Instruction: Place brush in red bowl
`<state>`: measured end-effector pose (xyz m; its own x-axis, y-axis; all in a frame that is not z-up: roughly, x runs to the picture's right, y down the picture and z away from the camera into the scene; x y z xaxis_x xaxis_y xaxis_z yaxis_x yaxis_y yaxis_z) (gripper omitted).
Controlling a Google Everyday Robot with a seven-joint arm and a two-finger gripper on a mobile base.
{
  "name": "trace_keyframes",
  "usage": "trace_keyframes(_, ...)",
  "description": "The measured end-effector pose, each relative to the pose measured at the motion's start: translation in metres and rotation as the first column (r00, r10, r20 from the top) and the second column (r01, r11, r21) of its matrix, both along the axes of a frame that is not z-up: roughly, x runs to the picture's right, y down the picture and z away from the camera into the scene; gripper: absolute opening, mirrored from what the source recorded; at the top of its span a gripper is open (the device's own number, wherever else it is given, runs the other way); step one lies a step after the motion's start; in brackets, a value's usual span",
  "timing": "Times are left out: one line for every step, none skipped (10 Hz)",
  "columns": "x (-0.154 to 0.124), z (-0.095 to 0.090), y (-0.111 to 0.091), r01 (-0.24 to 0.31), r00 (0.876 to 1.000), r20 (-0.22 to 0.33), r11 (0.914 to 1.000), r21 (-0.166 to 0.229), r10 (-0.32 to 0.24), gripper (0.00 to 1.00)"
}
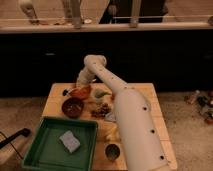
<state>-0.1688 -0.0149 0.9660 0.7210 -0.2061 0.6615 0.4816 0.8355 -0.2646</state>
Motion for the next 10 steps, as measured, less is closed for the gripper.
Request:
trace_keyframes(-0.0001,-0.0002,0.0000,0.000,1.000,0.000,1.0000,0.001,0.000,0.00)
trace_keyframes(-0.0006,-0.0009,-0.0006,0.001,1.000,0.001,1.0000,0.002,-0.001,0.00)
trace_keyframes(-0.0012,-0.0011,-0.0002,0.002,1.000,0.002,1.0000,0.000,-0.002,0.01)
trace_keyframes(-0.0021,-0.0017,-0.0007,0.002,1.000,0.002,1.0000,-0.001,-0.002,0.05)
trace_keyframes(-0.0024,-0.0019,-0.0012,0.004,1.000,0.004,1.0000,-0.002,-0.004,0.15)
trace_keyframes(-0.0025,-0.0017,-0.0012,0.002,1.000,0.005,1.0000,-0.003,-0.002,0.25)
trace_keyframes(-0.0020,-0.0017,-0.0013,0.000,1.000,0.005,1.0000,-0.004,0.000,0.35)
trace_keyframes(-0.0012,-0.0016,-0.0015,-0.004,1.000,0.003,1.0000,-0.006,0.004,0.43)
trace_keyframes(-0.0009,-0.0016,-0.0014,-0.009,1.000,0.000,0.9999,-0.009,0.009,0.56)
trace_keyframes(-0.0016,-0.0017,-0.0009,-0.011,1.000,0.000,0.9999,-0.011,0.011,0.65)
